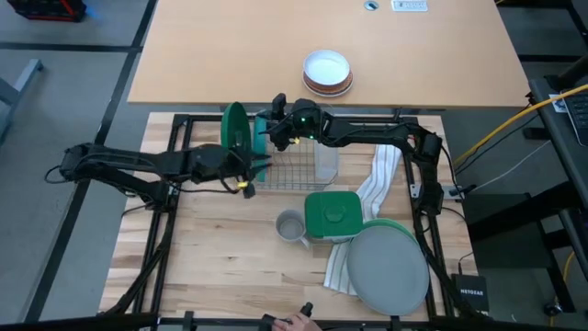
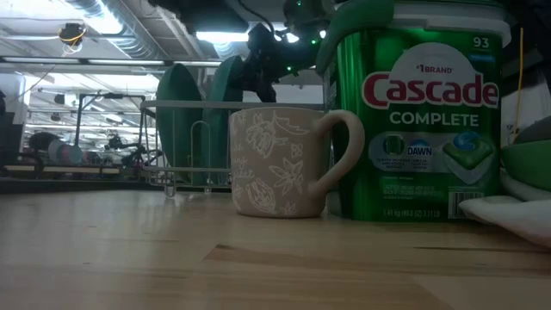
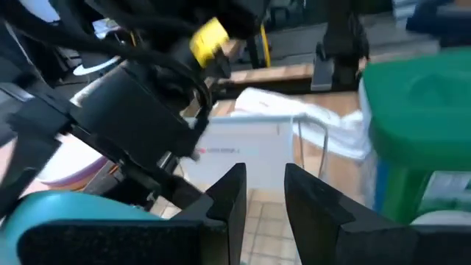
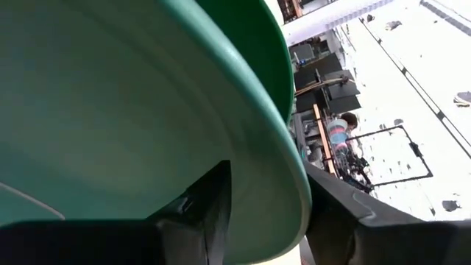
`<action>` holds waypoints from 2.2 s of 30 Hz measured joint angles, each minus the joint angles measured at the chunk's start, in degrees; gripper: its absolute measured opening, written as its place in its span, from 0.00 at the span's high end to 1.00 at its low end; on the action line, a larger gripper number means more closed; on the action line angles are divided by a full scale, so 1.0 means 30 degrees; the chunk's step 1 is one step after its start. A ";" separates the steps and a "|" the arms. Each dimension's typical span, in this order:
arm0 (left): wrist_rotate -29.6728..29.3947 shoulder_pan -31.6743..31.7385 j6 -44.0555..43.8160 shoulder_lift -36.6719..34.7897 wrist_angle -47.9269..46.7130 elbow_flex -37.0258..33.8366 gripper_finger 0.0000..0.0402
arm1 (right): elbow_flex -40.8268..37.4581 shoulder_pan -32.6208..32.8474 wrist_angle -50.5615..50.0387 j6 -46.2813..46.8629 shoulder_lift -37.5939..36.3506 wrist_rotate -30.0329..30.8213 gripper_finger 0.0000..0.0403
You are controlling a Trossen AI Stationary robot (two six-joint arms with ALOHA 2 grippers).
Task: Sort dishes
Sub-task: Put the blue plate in the dish rack
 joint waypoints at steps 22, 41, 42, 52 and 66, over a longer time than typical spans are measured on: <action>-0.4213 0.0588 -0.0438 0.0311 -0.1977 0.0017 0.79 | -0.0029 0.0055 -0.0072 -0.0007 0.0036 0.2504 0.64; -0.2866 0.0171 0.0012 0.0189 0.0238 0.0077 0.79 | -0.0029 0.0559 0.0468 -0.0066 0.0029 0.2389 0.64; -0.2866 0.0251 0.0011 0.0342 0.0163 0.0077 0.79 | -0.0029 0.0629 0.0567 -0.0066 0.0029 0.2245 0.64; -0.3209 0.1143 0.0955 0.1299 -0.0047 0.0078 0.79 | -0.0029 0.1274 0.1199 -0.0365 0.0000 0.2101 0.64; -0.5726 0.1171 0.1160 0.1234 -0.0833 0.0121 0.79 | -0.0022 0.1290 0.1508 -0.0900 -0.0007 0.3683 0.64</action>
